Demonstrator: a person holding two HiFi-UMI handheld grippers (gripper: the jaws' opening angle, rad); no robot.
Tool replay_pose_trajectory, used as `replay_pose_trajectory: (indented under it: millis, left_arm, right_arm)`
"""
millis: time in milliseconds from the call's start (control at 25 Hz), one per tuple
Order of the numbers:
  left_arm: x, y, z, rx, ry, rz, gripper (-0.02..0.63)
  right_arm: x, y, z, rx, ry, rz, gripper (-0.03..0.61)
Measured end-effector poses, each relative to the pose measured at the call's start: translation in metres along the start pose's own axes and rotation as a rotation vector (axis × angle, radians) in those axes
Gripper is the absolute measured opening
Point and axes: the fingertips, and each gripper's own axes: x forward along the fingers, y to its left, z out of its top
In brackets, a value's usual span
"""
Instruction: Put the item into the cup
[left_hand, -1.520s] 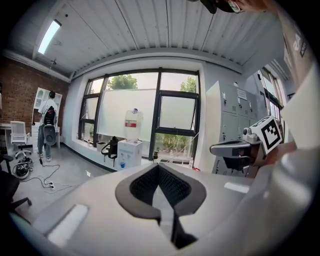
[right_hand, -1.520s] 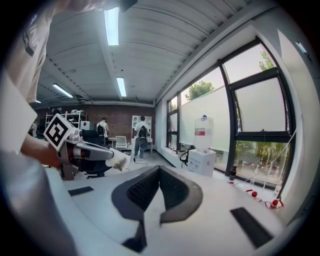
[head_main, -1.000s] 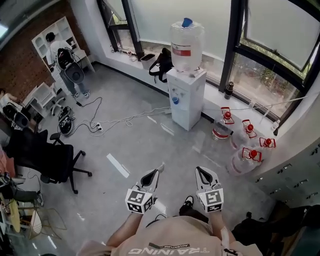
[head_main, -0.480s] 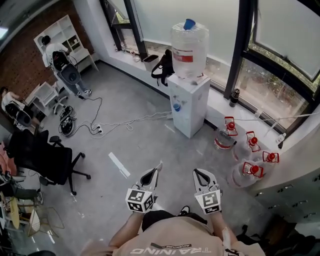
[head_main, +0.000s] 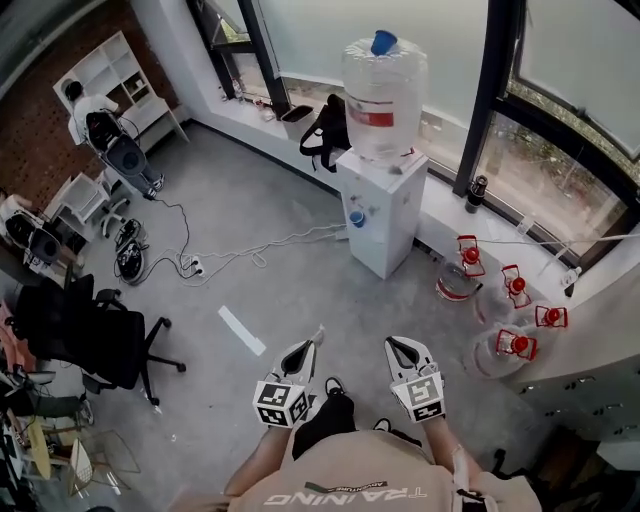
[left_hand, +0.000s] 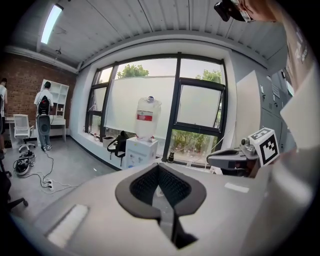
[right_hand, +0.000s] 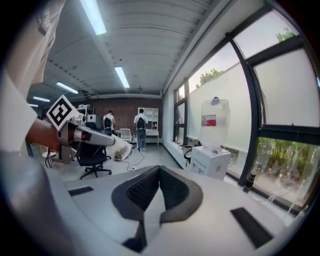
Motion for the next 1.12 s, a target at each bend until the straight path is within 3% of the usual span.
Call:
replay_pose_trajectory:
  millis: [80,320,520,840,1120]
  left_arm:
    - [0.013,0.018,0.013,0.010,-0.012,-0.020,0.008]
    - [0.057,0.079,0.061,0.075,-0.059,-0.070,0.008]
    - [0.079,0.126,0.072,0.083,-0.050,-0.114,0.008]
    - [0.111,0.183,0.064,-0.002,0.016,-0.129,0.008]
    - [0.168,0.187,0.070,-0.007,0.040,-0.166,0.008]
  right_arm:
    - [0.018,-0.001,0.012,-0.033,0.005,-0.015,0.011]
    - [0.084,-0.018,0.054,0.021,-0.036,-0.054,0.011]
    - [0.140,-0.025,0.072,0.024,-0.039,-0.100,0.011]
    - [0.192,-0.022,0.068,-0.025,0.051,-0.121,0.011]
    - [0.229,-0.063,0.047,0.011,0.091,-0.123,0.011]
